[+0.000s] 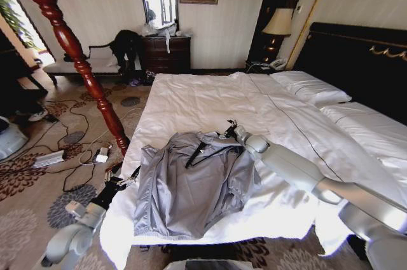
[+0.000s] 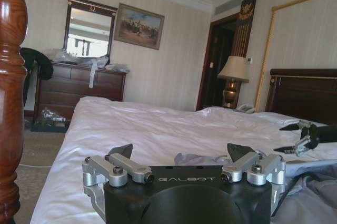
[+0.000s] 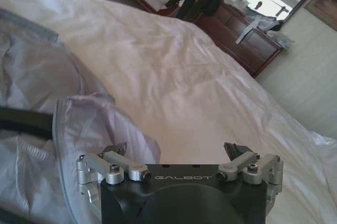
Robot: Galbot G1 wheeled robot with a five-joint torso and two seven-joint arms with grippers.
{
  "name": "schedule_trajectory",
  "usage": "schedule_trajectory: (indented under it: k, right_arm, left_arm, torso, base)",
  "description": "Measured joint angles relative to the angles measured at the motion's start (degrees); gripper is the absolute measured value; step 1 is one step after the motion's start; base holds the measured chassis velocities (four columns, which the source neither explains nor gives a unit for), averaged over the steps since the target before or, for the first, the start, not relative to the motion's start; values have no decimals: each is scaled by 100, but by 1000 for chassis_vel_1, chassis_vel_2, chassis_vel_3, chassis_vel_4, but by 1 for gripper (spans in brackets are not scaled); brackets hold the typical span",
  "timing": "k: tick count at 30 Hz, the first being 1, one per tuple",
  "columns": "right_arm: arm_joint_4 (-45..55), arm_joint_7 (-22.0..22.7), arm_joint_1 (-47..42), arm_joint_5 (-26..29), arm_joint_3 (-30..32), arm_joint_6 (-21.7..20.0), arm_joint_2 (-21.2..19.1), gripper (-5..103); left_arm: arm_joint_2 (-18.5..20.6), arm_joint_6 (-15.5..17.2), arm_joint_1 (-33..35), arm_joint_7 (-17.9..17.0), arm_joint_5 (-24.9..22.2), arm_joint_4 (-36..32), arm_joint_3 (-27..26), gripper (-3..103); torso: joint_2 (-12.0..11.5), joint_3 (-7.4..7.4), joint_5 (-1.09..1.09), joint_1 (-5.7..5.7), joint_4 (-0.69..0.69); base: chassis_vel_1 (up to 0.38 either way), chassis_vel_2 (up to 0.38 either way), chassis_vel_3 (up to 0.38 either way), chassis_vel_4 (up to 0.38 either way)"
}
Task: Pick up the clothes from the bed and hang them on the clothes hanger.
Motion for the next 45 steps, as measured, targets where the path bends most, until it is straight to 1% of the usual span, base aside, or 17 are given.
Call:
schedule_trajectory:
  k: [2,5,7,9,11,20,27,31,32,34,35,36,37,38,42,44,45]
  right_arm:
    - [-202,-139,84,-94,-189,76,20,100]
    - [-363,-230,133,-152,-288,119,43,100]
    - [-668,-366,229,-212,-473,189,102,100]
    - [-737,-399,251,-231,-524,212,115,100]
    - [-912,-532,318,-309,-709,301,138,100]
    - [-860,-686,427,-496,-1083,416,93,100]
    - [-1175,-828,636,-574,-1386,527,328,100]
    - [-1611,-1015,787,-675,-1562,773,530,101]
    - [-1611,-1015,787,-675,-1562,773,530,101]
    - [-1878,-1151,860,-798,-1657,1010,639,92]
    - [-1926,-1201,874,-805,-1676,1055,662,87]
    - [-1968,-1260,885,-806,-1696,1103,681,87]
    - [-1996,-1308,891,-806,-1714,1143,694,82]
    - [-1996,-1308,891,-806,-1714,1143,694,82]
    - [-2069,-1549,895,-782,-1794,1280,727,60]
    - [-2089,-1596,895,-775,-1808,1316,734,60]
    - [-2117,-1642,895,-771,-1817,1355,746,54]
  left_arm:
    - [-39,-11,1,17,-3,4,17,100]
    - [-63,-12,0,22,-5,5,41,100]
    - [-108,-13,-4,25,-13,-4,76,100]
    - [-117,-13,-3,25,-17,-9,81,100]
    - [-135,-17,21,40,-27,-19,88,100]
    - [-178,-41,4,87,-86,42,96,100]
    - [-235,-43,-44,94,-81,50,181,100]
    - [-262,-43,-72,100,-81,39,216,100]
    - [-262,-43,-72,100,-81,39,216,100]
    - [-281,-42,-108,95,-75,38,271,100]
    - [-282,-39,-120,93,-74,33,291,100]
    - [-282,-33,-133,88,-72,28,314,100]
    - [-280,-31,-143,84,-71,24,331,100]
    - [-280,-31,-143,84,-71,24,331,100]
    - [-223,5,-214,36,-61,-28,426,100]
    - [-215,12,-228,27,-57,-39,445,100]
    - [-207,20,-248,9,-50,-48,476,100]
  torso:
    - [0,0,0,0,2]
    - [0,0,0,0,3]
    - [0,0,0,0,1]
    - [0,0,0,0,2]
    - [0,0,0,0,3]
    - [0,-1,0,-1,2]
    - [0,-1,0,-1,3]
    - [0,-1,0,-1,3]
    - [0,-1,0,-1,3]
    - [0,-1,-2,-1,3]
    - [0,-1,-1,-1,2]
    - [0,-1,0,-1,2]
    - [1,-1,-1,-1,2]
    - [1,-1,-1,-1,2]
    - [0,-1,-1,-1,2]
    - [1,-1,0,-1,2]
    - [1,-1,0,-1,1]
  base:
    - [0,0,0,0]
    - [0,0,0,0]
    - [0,0,0,0]
    - [0,0,0,0]
    - [0,0,0,0]
    - [0,0,0,0]
    - [0,0,0,0]
    - [0,0,0,0]
    - [0,0,0,0]
    - [0,0,0,0]
    - [0,0,0,0]
    - [0,0,0,0]
    - [0,0,0,0]
    - [0,0,0,0]
    - [0,0,0,0]
    - [0,0,0,0]
    - [0,0,0,0]
